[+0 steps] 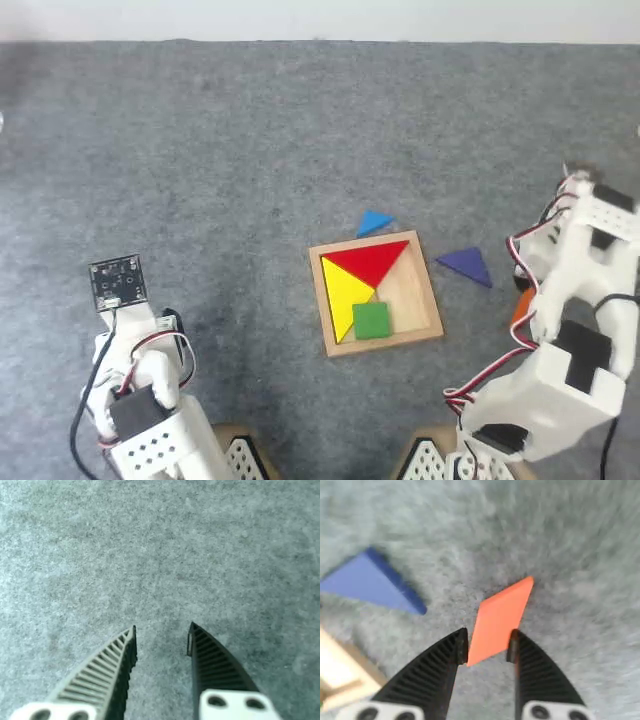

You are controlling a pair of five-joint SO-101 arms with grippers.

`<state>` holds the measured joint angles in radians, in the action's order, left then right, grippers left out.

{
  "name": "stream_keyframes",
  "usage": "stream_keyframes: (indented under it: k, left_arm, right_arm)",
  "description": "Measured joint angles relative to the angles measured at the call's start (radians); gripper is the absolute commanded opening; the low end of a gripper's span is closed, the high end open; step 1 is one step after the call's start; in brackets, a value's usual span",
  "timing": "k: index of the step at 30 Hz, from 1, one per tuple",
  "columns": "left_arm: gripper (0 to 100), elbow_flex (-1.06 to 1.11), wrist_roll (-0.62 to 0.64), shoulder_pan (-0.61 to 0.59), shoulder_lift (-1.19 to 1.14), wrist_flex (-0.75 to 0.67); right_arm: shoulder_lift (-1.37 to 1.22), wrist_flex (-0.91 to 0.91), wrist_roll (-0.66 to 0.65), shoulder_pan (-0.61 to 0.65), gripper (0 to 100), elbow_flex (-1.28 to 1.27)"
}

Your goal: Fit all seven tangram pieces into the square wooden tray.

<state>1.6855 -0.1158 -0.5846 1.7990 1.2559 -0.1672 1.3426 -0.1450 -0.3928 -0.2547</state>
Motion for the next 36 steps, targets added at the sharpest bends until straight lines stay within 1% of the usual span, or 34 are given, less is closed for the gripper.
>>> stream_keyframes:
  k: [3,10,19,26,36]
  left_arm:
    - [17,0.0,0.0,0.0,0.0,0.0]
    - [17,0.0,0.0,0.0,0.0,0.0]
    - [17,0.0,0.0,0.0,0.0,0.0]
    - [17,0.0,0.0,0.0,0.0,0.0]
    - [17,0.0,0.0,0.0,0.0,0.0]
  right_arm:
    - [0.0,-0.095,0.058,-0.003,15.8,-0.107]
    - [0.003,-0.216,0.069,-0.003,15.8,-0.215]
    - [0.018,-0.23,0.069,-0.005,15.8,-0.218]
    - [0.135,-0.258,0.069,-0.005,15.8,-0.267]
    - [0.137,-0.29,0.069,-0.005,16.2,-0.299]
